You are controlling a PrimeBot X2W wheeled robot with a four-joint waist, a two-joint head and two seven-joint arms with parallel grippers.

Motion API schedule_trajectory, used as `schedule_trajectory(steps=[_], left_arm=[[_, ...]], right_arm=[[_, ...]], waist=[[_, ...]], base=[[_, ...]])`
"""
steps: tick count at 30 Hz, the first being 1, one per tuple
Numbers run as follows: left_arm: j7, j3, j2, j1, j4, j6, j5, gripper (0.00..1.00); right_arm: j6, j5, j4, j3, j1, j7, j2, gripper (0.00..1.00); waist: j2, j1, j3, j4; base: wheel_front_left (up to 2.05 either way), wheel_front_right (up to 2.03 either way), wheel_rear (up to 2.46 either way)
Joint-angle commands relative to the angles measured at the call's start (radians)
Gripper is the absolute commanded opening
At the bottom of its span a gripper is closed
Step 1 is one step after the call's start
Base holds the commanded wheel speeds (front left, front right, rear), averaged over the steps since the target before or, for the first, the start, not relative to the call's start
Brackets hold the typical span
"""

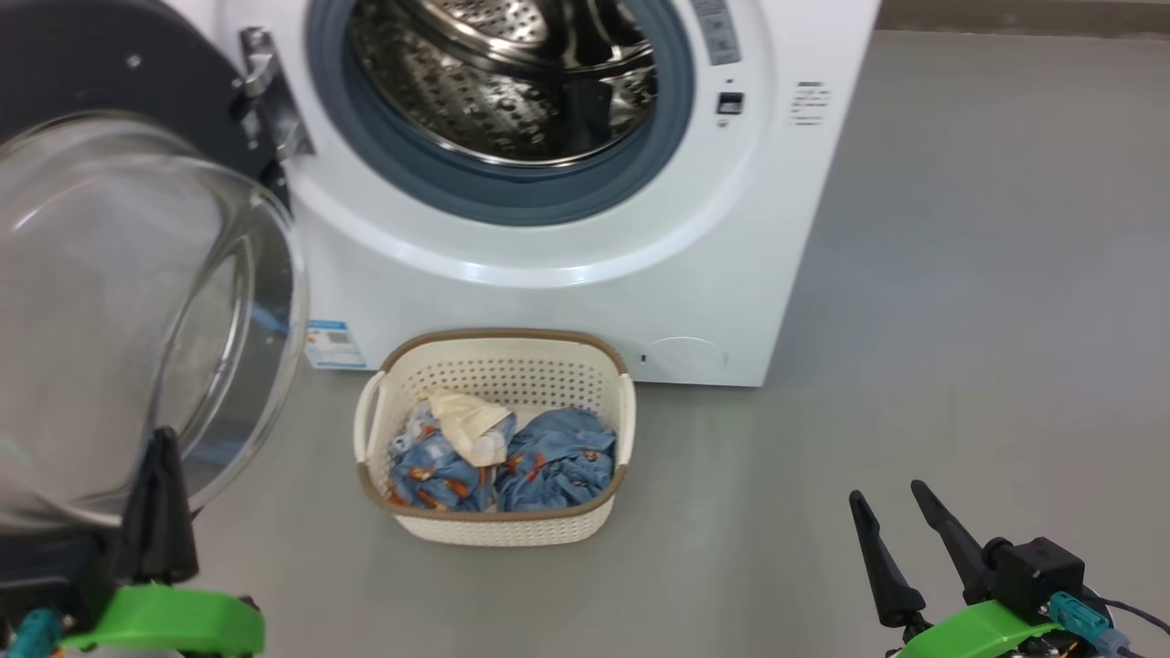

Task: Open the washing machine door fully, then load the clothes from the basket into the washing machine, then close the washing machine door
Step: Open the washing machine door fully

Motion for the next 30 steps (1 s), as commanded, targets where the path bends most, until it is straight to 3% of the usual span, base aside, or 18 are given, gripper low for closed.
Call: schedule_trajectory(steps=[1,10,13,18,20,21,30], left_arm=[[0.005,0.026,0.015,-0.002,-0.038,0.003,0.01,0.0],[-0.002,0.009,-0.008,0.08,-0.049,0.008,0.0,0.0],[-0.009,0.003,-0.013,0.105,-0.049,0.013,0.004,0.05],[-0.022,-0.01,-0.025,0.136,-0.05,0.025,0.01,0.4],[-0.026,-0.013,-0.026,0.145,-0.051,0.027,0.013,0.91],[-0.029,-0.012,-0.026,0.149,-0.05,0.028,0.013,1.0],[-0.039,-0.023,-0.02,0.181,-0.04,0.027,0.015,1.0]], right_arm=[[0.002,0.009,-0.035,0.027,-0.008,-0.012,0.001,1.0],[0.002,0.018,-0.079,0.035,0.002,-0.012,0.02,1.0],[0.002,0.013,-0.099,0.039,0.008,-0.012,0.021,1.0],[0.002,0.007,-0.127,0.037,0.025,-0.012,0.021,1.0],[0.002,0.004,-0.136,0.035,0.032,-0.012,0.024,1.0],[0.002,0.002,-0.14,0.034,0.034,-0.012,0.025,1.0],[0.002,0.003,-0.158,0.013,0.052,-0.012,0.035,1.0]], waist=[[0.0,0.0,-0.014,-0.039],[0.0,0.0,-0.025,-0.108],[0.0,0.0,-0.033,-0.127],[0.0,0.0,-0.045,-0.141],[0.0,0.0,-0.047,-0.144],[0.0,0.0,-0.048,-0.145],[0.0,0.0,-0.057,-0.149]], base=[[0.0,0.0,0.0],[0.0,0.0,0.0],[0.0,0.0,0.0],[0.0,0.0,0.0],[0.0,0.0,0.0],[0.0,0.0,0.0],[0.0,0.0,0.0]])
